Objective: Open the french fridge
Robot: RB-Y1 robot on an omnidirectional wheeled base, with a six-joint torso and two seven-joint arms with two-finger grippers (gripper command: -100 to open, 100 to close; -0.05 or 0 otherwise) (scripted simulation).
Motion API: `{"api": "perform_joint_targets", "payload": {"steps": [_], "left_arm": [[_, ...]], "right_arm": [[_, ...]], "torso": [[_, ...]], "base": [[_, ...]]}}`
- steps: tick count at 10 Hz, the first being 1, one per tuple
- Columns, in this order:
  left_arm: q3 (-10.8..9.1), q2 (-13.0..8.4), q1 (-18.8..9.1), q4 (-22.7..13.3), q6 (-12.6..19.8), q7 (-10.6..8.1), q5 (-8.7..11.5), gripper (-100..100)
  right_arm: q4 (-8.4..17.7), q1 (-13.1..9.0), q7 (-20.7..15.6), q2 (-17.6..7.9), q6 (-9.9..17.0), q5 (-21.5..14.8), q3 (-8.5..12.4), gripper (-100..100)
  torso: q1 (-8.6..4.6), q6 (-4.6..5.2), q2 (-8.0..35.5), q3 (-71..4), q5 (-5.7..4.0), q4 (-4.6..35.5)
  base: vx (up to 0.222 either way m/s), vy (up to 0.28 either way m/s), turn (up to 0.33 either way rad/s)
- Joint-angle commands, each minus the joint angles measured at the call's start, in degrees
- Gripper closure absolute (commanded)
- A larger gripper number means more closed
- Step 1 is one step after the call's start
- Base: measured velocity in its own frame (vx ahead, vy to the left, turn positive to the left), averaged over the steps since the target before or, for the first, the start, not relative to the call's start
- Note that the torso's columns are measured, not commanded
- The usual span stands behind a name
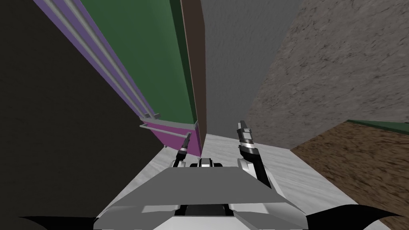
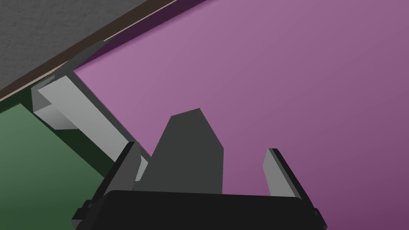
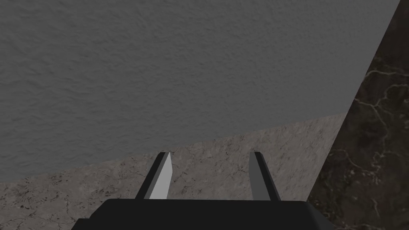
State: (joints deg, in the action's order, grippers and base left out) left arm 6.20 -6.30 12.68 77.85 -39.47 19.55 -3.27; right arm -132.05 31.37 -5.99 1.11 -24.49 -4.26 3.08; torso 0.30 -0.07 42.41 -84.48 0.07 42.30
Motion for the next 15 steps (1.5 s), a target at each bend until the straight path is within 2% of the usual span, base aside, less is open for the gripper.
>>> {"api": "perform_joint_targets", "payload": {"steps": [1,2,3,5,6,8,9,10,11,12,14,15], "left_arm": [[-1.07,0.6,-3.9,-4.6,-0.3,2.04,1.0,-100],[-2.98,1.6,-6.0,-6.1,-1.0,4.77,3.1,-100],[-2.98,1.6,-7.8,-7.6,-1.0,4.90,3.1,-100],[-2.98,1.6,-8.4,-9.4,-1.0,4.90,3.1,-100],[-4.89,2.6,-11.3,-11.6,-1.7,7.73,5.1,-100],[-4.89,2.6,-12.8,-14.2,-1.7,7.76,5.1,-100],[-6.80,3.6,-15.4,-16.2,-2.3,10.47,7.1,-100],[-6.80,3.6,-17.1,-18.3,-2.3,10.62,7.1,-100],[-6.80,3.6,-17.3,-19.0,-2.3,10.62,7.1,-100],[-8.71,4.7,-19.4,-20.7,-3.0,13.25,9.2,-100],[-8.71,4.7,-21.7,-23.5,-3.0,13.49,9.2,-100],[-10.61,5.7,-23.5,-25.5,-3.7,16.30,11.2,-100]], "right_arm": [[0.0,0.0,0.0,0.0,0.0,0.0,0.0,0],[0.0,0.0,0.0,0.0,0.0,0.0,0.0,0],[0.0,0.0,0.0,0.0,0.0,0.0,0.0,0],[0.0,0.0,0.0,0.0,0.0,0.0,0.0,0],[0.0,0.0,0.0,0.0,0.0,0.0,0.0,0],[0.0,0.0,0.0,0.0,0.0,0.0,0.0,0],[0.0,0.0,0.0,0.0,0.0,0.0,0.0,0],[0.0,0.0,0.0,0.0,0.0,0.0,0.0,0],[0.0,0.0,0.0,0.0,0.0,0.0,0.0,0],[0.0,0.0,0.0,0.0,0.0,0.0,0.0,0],[0.0,0.0,0.0,0.0,0.0,0.0,0.0,0],[0.0,0.0,0.0,0.0,0.0,0.0,0.0,0]], "torso": [[-0.10,-0.08,-0.2,-0.1,-0.03,-0.1],[-0.20,-0.14,-0.4,-0.3,-0.06,-0.1],[-0.04,-0.06,-0.4,-0.2,-0.03,-0.1],[-0.15,-0.06,-0.4,-0.2,-0.02,-0.2],[-0.18,-0.06,-0.6,-0.3,0.00,-0.3],[0.07,0.11,-0.7,-0.4,0.00,-0.1],[-0.06,-0.03,-0.7,-0.4,-0.02,-0.2],[0.03,0.17,-0.8,-0.4,0.01,-0.1],[-0.02,0.05,-0.7,-0.4,-0.03,-0.1],[-0.08,-0.09,-0.8,-0.4,-0.04,-0.2],[0.00,0.09,-0.7,-0.4,-0.05,0.0],[-0.06,0.01,-0.8,-0.5,-0.08,-0.1]], "base": [[-0.056,0.033,0.016],[-0.090,0.051,-0.191],[-0.090,0.075,-0.148],[-0.015,0.023,0.002],[-0.071,0.052,-0.211],[-0.077,0.048,-0.082],[-0.103,0.060,-0.232],[-0.106,0.066,-0.156],[-0.036,0.029,0.014],[-0.088,0.041,-0.190],[-0.074,0.049,-0.076],[-0.103,0.063,-0.218]]}}
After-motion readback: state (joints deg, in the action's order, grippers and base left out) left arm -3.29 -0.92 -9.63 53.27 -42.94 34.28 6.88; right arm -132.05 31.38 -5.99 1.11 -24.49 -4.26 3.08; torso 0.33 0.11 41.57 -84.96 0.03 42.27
